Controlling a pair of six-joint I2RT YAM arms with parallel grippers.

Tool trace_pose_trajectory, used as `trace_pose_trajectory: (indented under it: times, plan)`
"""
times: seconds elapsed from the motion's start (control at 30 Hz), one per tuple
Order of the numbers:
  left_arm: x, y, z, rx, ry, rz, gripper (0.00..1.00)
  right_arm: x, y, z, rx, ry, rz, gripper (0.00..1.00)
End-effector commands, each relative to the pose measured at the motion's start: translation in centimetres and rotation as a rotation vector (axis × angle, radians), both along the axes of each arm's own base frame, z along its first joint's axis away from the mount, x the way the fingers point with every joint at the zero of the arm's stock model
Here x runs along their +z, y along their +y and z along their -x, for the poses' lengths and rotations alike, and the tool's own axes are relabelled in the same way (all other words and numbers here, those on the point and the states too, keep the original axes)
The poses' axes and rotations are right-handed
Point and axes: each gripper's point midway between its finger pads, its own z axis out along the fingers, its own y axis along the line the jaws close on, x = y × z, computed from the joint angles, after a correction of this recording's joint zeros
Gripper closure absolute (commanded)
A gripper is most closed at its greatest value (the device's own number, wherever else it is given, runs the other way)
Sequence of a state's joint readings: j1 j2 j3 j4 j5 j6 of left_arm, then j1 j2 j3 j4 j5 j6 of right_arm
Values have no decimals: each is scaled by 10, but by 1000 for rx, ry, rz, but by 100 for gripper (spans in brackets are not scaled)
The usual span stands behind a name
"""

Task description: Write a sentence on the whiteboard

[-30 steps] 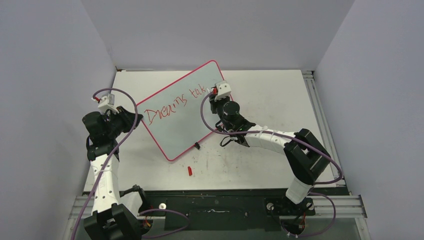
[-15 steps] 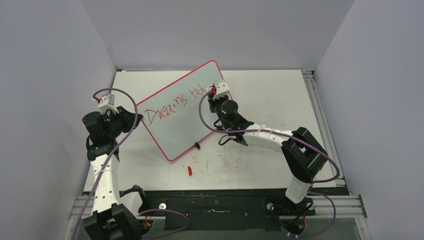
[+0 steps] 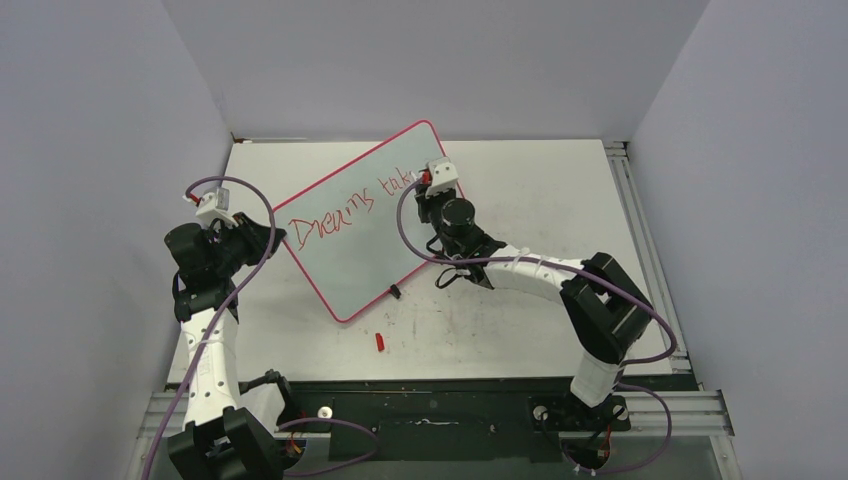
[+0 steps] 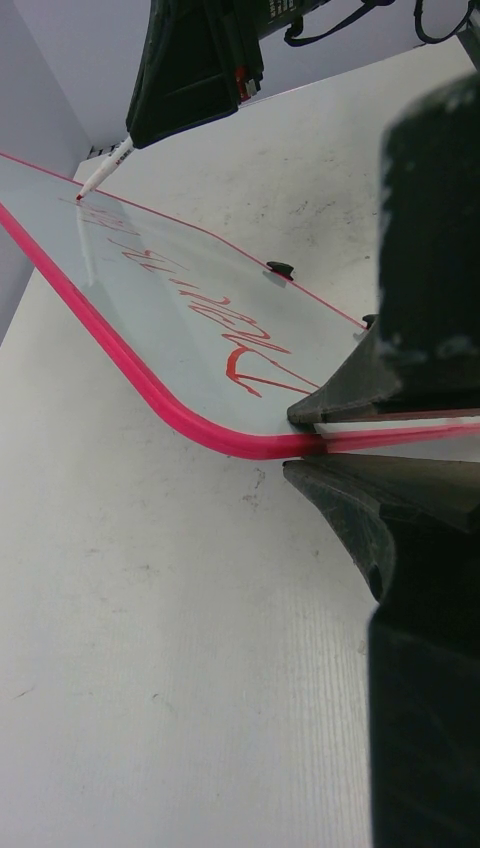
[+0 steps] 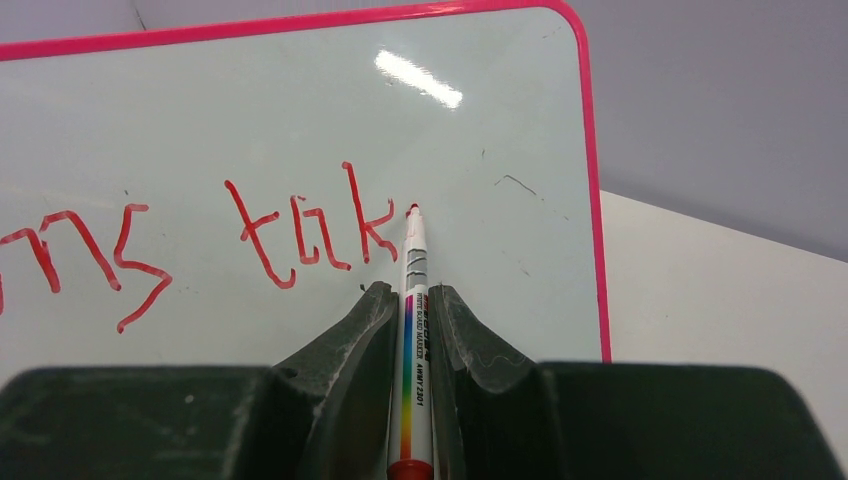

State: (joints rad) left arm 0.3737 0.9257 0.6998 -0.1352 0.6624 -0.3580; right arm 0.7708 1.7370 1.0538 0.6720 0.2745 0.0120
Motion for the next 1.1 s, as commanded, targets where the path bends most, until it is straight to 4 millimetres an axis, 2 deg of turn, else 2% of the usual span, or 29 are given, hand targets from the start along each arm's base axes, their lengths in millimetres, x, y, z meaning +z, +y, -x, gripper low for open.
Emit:
trace_pose_trajectory:
  times: [0.0, 0.33, 0.67, 1.07]
  plan:
    - [12, -5, -1, -31, -40, -16, 86, 18, 0, -14, -28, -35, -52, 95]
    - [12, -5, 0, -31, -41, -18, 86, 22, -2, -18, -37, -44, -53, 95]
    - [12, -5, 0, -31, -42, -18, 86, 34, 1, -19, -20, -71, -61, 95]
    - [13, -5, 0, -30, -43, -18, 86, 27, 8, -11, 34, -59, -48, 95]
